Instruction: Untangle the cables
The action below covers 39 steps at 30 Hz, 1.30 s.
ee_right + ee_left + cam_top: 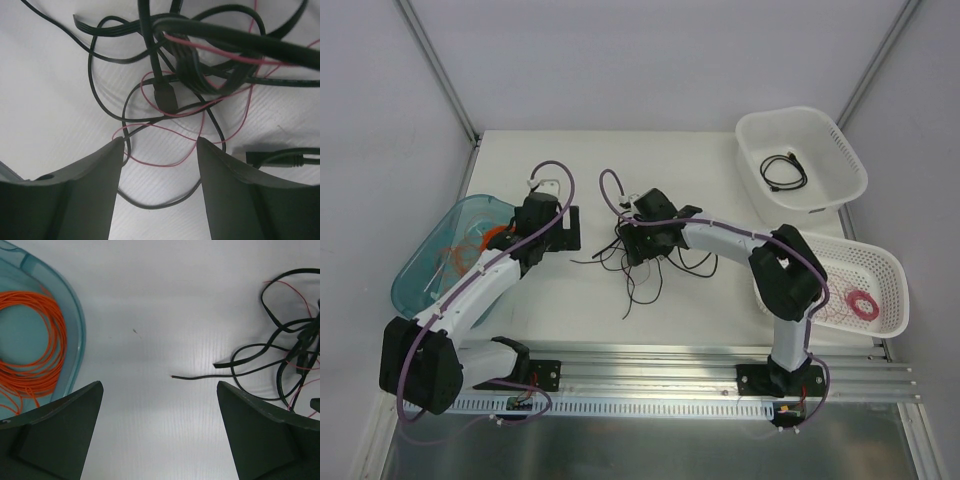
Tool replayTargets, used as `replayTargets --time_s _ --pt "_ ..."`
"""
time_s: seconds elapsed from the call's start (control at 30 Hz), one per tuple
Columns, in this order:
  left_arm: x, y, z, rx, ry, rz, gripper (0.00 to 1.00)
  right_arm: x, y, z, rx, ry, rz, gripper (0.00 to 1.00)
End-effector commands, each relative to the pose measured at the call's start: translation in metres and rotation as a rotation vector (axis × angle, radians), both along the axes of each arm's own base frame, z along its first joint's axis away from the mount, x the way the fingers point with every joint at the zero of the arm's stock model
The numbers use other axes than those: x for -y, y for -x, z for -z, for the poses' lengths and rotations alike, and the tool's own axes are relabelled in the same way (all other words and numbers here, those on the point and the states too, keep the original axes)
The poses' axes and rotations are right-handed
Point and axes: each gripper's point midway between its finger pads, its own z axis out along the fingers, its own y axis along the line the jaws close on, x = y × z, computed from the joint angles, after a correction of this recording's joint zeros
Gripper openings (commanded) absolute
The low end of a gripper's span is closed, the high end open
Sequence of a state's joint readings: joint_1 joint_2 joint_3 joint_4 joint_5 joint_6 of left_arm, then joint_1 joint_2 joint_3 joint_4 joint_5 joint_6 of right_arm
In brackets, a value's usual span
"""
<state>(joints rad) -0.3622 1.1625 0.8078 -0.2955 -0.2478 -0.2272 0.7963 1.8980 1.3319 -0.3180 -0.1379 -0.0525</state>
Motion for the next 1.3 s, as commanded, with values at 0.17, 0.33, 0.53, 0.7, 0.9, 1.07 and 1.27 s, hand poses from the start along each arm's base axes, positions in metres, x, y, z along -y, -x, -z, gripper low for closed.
replayTargets --time_s 0.17,0.33,0.53,0.7,0.9,1.07,1.27 --pt "-0.010 -0.006 -0.023 0.049 0.069 -0.066 0.99 -0.014 -0.008 0.001 0.059 0.021 -0.156 0.59" --pt "-0.009 -0.007 -0.024 0.047 0.077 -0.059 0.99 -0.004 -0.001 0.007 0.056 0.076 -0.237 0.55" --pt "-0.012 -0.007 -0.026 0.055 0.076 -0.073 0.99 0.002 0.000 0.018 0.059 0.139 -0.306 0.54" --pt "-0.016 -0.008 -0.026 0.055 0.071 -0.085 0.99 0.000 -0.003 0.025 0.087 0.180 -0.320 0.53" --pt "-0.017 -0.008 -0.026 0.056 0.075 -0.092 0.99 -0.001 -0.003 0.040 0.104 0.245 -0.328 0.45" --pt "-0.018 -0.009 -0.026 0.056 0.074 -0.096 0.99 0.005 0.002 0.041 0.113 0.274 -0.322 0.23" --pt "-0.017 -0.009 -0.027 0.057 0.084 -0.089 0.99 0.003 0.006 -0.010 0.175 0.187 -0.292 0.03"
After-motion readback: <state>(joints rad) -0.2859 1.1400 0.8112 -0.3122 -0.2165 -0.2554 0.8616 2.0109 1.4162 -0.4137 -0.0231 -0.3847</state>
